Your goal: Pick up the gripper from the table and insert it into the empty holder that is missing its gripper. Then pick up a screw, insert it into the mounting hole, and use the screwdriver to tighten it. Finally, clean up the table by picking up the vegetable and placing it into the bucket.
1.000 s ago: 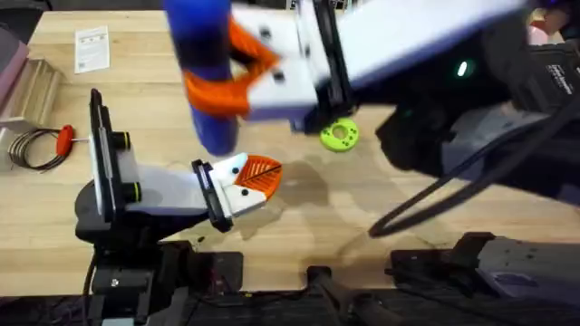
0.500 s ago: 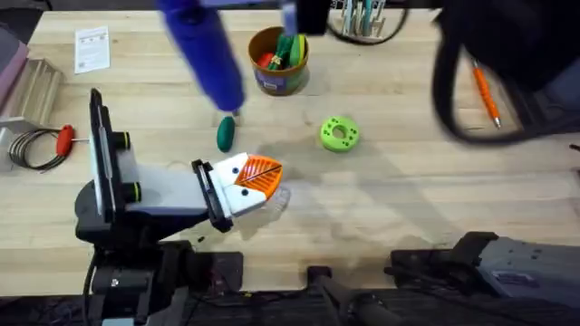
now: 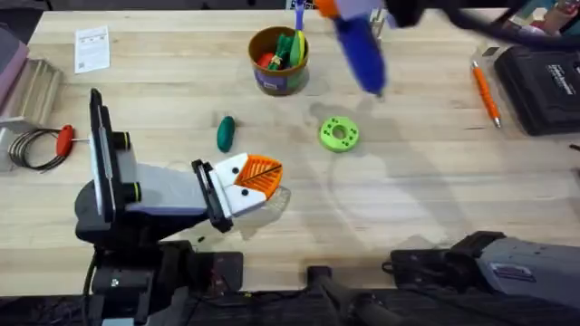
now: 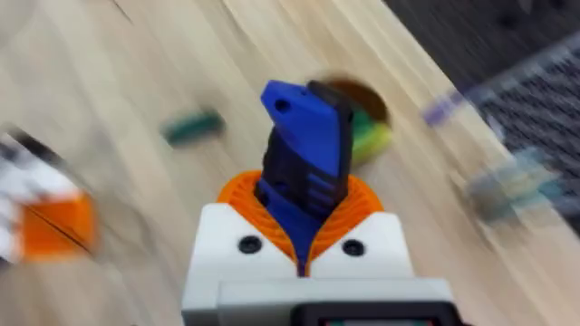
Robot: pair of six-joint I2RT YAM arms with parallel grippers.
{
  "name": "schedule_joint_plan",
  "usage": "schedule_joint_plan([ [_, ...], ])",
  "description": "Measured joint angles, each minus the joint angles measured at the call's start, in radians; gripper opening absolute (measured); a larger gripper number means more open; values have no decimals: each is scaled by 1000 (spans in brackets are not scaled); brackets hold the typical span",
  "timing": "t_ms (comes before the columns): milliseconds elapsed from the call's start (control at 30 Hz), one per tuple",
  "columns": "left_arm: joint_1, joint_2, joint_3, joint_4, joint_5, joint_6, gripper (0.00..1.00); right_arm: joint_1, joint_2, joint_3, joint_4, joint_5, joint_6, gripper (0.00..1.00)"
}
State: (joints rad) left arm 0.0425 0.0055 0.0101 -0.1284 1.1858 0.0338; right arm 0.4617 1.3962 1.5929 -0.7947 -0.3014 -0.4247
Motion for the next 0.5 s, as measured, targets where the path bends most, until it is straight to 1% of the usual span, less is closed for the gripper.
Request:
schedule_joint_plan([
  [133, 0, 0, 0, 0, 0, 0, 9, -67, 13, 2, -147, 108, -259, 22],
  [233, 0, 0, 0, 0, -1, 0, 9, -112, 60, 3, -222, 190, -428, 22],
  [300, 0, 0, 0, 0, -2, 0, 9, -142, 116, 4, -247, 241, -509, 22],
  [500, 0, 0, 0, 0, -2, 0, 9, -215, 322, 6, -279, 346, -648, 22],
])
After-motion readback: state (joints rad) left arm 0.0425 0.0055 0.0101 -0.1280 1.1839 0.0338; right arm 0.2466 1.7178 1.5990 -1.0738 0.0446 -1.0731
